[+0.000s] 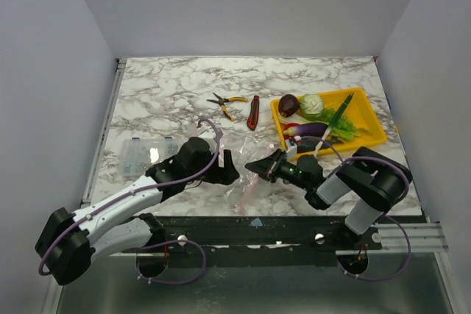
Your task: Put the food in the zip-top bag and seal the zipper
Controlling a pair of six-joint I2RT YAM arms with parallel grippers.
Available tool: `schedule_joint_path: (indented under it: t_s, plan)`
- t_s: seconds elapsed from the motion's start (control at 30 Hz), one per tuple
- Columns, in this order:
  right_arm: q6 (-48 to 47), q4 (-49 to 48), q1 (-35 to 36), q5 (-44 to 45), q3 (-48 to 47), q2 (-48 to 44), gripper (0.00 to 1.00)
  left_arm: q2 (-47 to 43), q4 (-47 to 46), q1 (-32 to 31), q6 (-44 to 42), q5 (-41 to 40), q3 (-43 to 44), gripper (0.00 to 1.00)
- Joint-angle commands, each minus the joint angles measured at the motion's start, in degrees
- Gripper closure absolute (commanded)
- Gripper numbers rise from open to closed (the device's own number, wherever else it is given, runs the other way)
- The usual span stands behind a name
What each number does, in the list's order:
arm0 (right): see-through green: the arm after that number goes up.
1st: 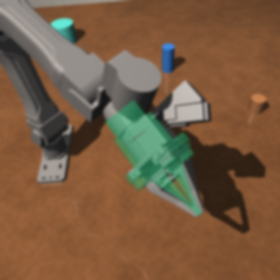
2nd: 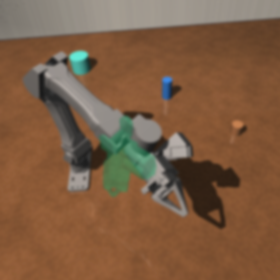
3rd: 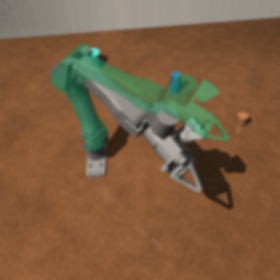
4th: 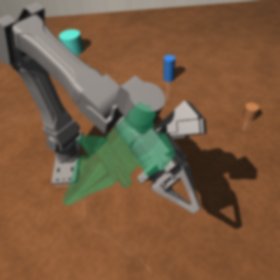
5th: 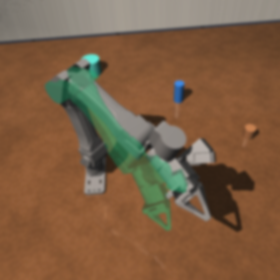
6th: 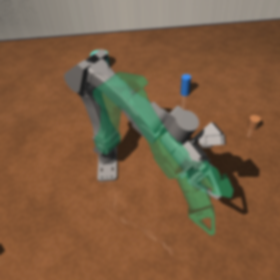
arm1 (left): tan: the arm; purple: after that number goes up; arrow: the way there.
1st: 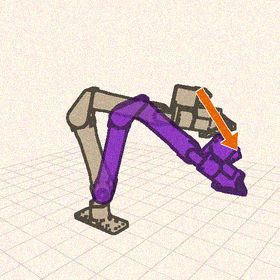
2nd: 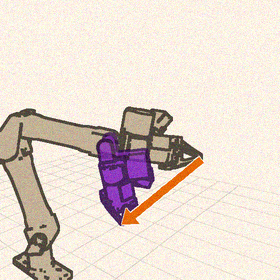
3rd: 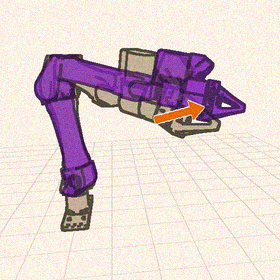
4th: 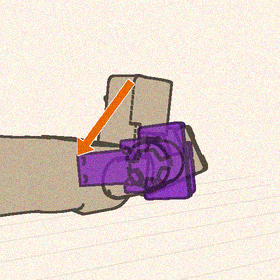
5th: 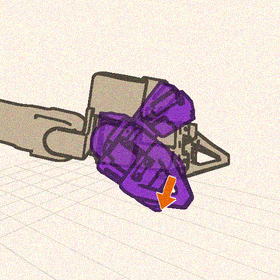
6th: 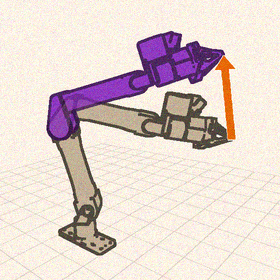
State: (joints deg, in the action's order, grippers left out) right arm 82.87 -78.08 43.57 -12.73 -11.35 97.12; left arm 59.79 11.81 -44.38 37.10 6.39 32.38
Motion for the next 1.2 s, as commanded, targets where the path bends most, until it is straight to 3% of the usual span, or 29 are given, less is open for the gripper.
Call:
schedule_joint_path:
  t_s: [0.0, 0.1, 0.17, 0.27, 0.4, 0.63, 0.7, 0.8, 0.9, 1.07, 1.17]
  plan:
    - [2.4, 16.8, 0.6, -3.8, -7.4, -5.7, 0.95, -8.2, 7.6, -1.6, -5.4, -2.2, 5.5, 0.17]
    - [3.4, 45.7, 1.5, -0.9, -18.9, -10.7, 0.98, -7.5, 16.7, -7.1, -6.4, -13.4, 13.2, 0.17]
    - [2.9, 51.5, 2.3, 1.0, -23.8, -12.3, 0.99, -6.5, 20.8, -11.5, -6.6, -22.3, 16.9, 0.18]
    - [4.6, 54.5, 2.8, 2.2, -27.8, -13.5, 0.99, -5.1, 23.3, -15.4, -6.4, -31.4, 19.7, 0.2]
    - [6.3, 57.5, 3.8, 2.4, -32.3, -12.8, 0.99, -3.3, 23.6, -17.8, -7.5, -36.6, 21.5, 0.22]
    - [7.7, 63.5, 6.5, 8.2, -36.6, -14.4, 0.99, 2.4, 27.8, -20.7, -9.3, -44.4, 27.2, 0.48]
    - [8.8, 64.4, 6.8, 9.9, -36.9, -15.1, 0.99, 4.1, 29.4, -21.1, -9.3, -44.4, 28.8, 0.47]
    - [10.9, 65.1, 7.5, 12.1, -36.9, -16.1, 0.99, 5.0, 29.0, -22.0, -9.9, -42.2, 29.1, 0.36]
    - [11.4, 65.7, 8.0, 12.5, -37.9, -16.3, 0.99, 5.4, 27.0, -22.7, -10.7, -42.4, 28.2, 0.37]
    - [11.5, 68.0, 8.5, 14.4, -40.2, -16.3, 0.99, 8.4, 31.1, -23.0, -10.4, -44.5, 31.2, 0.63]
    - [9.1, 69.5, 8.6, 14.9, -40.9, -16.3, 0.93, 7.6, 30.6, -22.9, -10.4, -45.0, 30.5, 0.79]
